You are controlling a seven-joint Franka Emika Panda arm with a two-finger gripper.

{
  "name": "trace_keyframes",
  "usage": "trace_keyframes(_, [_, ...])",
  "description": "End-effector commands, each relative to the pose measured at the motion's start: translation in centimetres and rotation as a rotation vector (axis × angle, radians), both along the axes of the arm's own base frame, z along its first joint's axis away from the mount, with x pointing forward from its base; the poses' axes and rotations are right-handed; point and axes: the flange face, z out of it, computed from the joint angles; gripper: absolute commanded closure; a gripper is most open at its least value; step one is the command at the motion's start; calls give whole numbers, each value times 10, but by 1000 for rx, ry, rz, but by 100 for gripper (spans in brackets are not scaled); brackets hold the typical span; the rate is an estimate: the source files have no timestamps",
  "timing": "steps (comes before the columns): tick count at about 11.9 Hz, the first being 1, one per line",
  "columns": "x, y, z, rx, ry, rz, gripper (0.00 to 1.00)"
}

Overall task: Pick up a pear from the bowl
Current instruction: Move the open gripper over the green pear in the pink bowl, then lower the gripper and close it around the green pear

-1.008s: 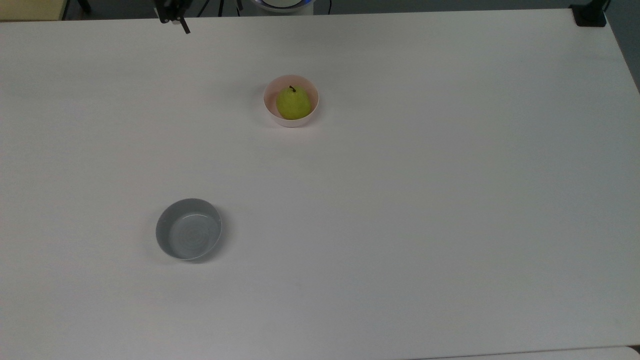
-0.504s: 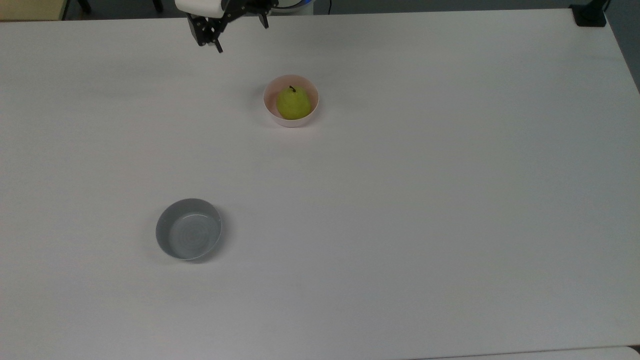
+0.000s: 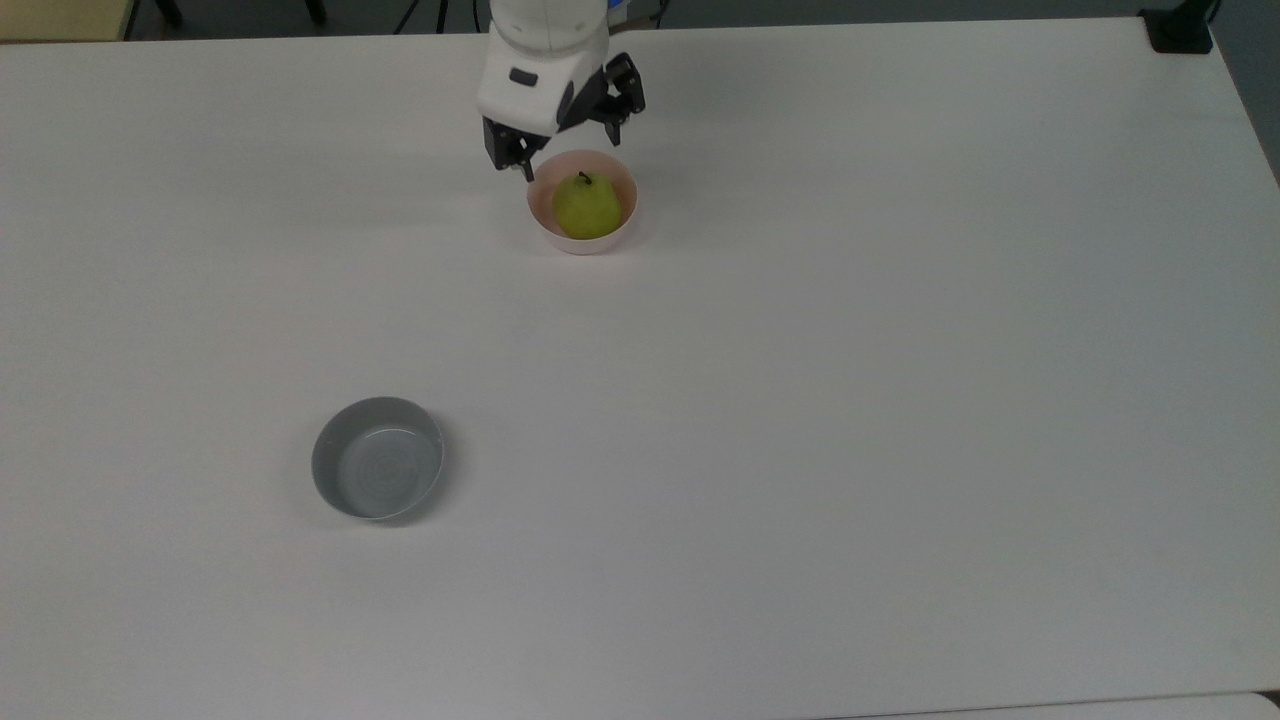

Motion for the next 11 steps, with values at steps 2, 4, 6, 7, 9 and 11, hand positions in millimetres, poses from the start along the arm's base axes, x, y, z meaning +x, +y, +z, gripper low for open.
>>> trace_keyframes(2, [5,14,-42,-26,40,9,4])
trace_keyframes(4, [7,13,-49,-40,41,18,32])
trace_keyframes(6, [9,12,-51,-42,39,17,90])
trace_keyframes(7, [9,13,-51,-41,34,17,100])
trace_keyframes(9, [8,14,-52,-42,42,19,100])
trace_keyframes(11, [5,13,-44,-41,50,15,100])
